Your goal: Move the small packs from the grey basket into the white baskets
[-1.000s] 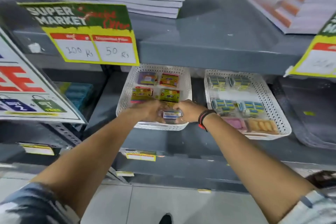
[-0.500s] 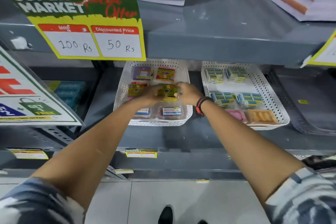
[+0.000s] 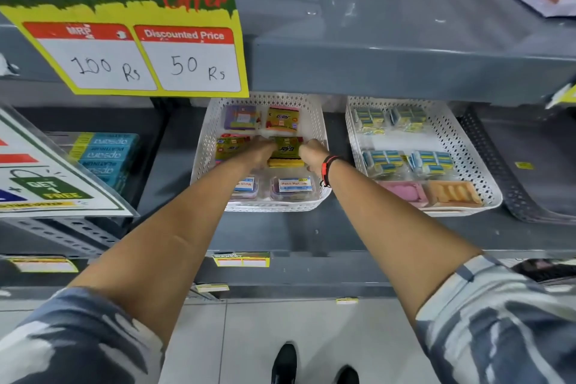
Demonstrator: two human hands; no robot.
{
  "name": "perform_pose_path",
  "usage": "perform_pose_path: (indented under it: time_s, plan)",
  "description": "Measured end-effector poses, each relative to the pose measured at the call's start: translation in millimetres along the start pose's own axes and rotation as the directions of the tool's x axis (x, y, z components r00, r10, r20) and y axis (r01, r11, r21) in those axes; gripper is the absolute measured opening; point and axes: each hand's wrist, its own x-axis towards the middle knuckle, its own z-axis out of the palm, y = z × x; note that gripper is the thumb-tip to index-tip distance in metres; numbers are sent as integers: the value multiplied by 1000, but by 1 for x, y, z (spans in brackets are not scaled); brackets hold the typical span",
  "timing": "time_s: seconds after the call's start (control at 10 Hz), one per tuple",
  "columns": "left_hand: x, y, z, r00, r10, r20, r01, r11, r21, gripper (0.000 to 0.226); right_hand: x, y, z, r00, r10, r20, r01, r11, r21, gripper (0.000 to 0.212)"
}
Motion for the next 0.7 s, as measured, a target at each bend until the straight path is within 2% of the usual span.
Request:
perform_pose_path:
  time_s: [0.2, 0.3, 0.4, 0.5, 0.6, 0.7]
  plan:
    - [-5, -5, -2, 999, 19, 35, -16, 997, -82, 25, 4, 4, 2, 1000, -31, -4, 31, 999, 25, 36]
    - [-7, -5, -2, 1000, 9, 13, -8, 997, -82, 26, 0, 3, 1, 1000, -7, -15, 7, 1000, 7, 33]
    - [-9, -3, 0, 999, 46, -23, -46, 999, -7, 25, -8, 4, -6, 998, -57, -26, 57, 998, -4, 26]
    - [-21, 0, 6, 982, 139, -130, -113, 975, 189, 40, -22, 6, -15, 980, -163, -115, 162, 987, -20, 32]
    - [-42, -1, 17, 907, 384, -174, -291, 868, 402, 35, -50, 18, -24, 916, -371, -152, 360, 928, -97, 38]
    - [-67, -13, 31, 809, 556, -192, -354, 722, 595, 45, -86, 50, -38, 826, -517, -225, 450, 845, -289, 51]
